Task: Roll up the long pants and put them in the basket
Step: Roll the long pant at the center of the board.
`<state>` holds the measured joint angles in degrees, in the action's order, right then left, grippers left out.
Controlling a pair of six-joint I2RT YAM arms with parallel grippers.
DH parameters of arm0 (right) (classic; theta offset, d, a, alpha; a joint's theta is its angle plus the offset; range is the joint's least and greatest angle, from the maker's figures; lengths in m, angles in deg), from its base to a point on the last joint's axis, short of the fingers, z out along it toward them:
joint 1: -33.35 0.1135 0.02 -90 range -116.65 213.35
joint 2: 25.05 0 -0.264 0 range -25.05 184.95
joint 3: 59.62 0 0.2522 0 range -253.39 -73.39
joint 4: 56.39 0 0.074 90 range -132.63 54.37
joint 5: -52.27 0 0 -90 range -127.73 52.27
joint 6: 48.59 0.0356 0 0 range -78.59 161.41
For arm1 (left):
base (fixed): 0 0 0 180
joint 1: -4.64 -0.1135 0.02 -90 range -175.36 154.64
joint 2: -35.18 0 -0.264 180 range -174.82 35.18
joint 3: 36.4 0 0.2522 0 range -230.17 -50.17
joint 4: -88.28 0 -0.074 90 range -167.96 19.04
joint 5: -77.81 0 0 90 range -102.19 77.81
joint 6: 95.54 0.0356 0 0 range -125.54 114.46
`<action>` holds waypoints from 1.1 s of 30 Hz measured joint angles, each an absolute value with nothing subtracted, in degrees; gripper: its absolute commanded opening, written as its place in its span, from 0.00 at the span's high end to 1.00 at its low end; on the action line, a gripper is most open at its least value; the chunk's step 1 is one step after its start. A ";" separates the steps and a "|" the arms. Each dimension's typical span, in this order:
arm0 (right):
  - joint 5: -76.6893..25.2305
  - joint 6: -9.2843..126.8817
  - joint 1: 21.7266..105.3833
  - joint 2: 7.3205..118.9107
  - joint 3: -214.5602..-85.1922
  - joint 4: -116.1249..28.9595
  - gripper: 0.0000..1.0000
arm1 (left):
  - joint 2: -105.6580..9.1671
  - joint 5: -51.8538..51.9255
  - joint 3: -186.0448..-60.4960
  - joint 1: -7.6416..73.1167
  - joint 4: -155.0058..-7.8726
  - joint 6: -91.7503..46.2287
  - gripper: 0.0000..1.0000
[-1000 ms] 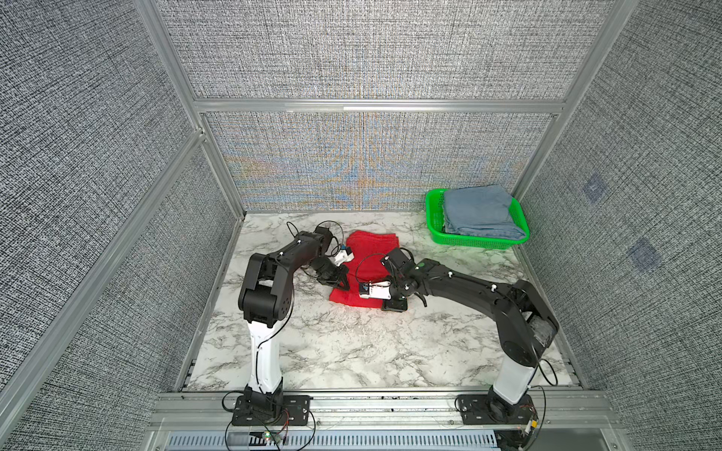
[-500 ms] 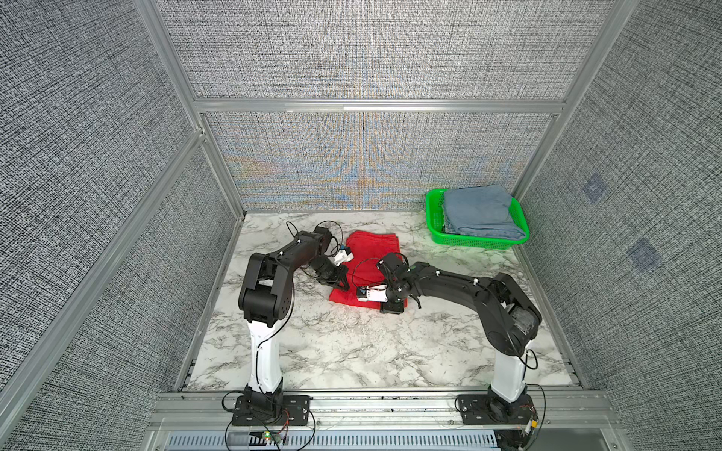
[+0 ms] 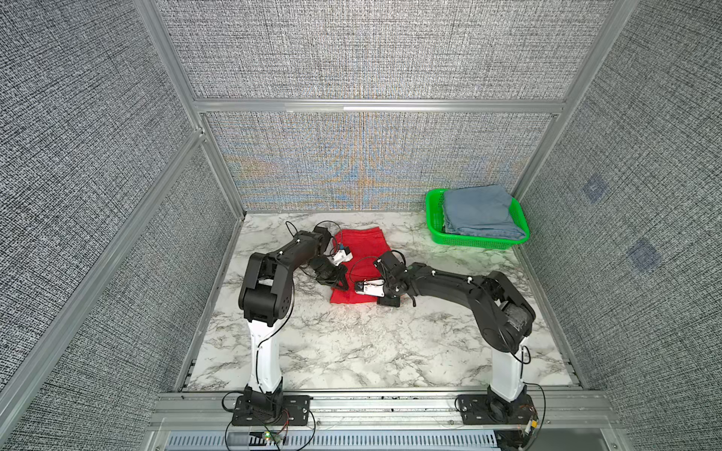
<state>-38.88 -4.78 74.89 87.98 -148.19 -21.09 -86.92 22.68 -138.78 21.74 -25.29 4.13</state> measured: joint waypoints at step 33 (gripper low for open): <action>-47.68 -9.26 77.93 83.68 -141.24 -30.36 0.53 | -86.22 20.32 -139.29 21.76 -23.81 6.71 0.98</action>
<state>-47.68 -9.26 77.93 83.68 -141.24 -30.36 -86.22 20.32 -139.29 21.76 -23.81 6.71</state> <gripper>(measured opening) 0.473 0.066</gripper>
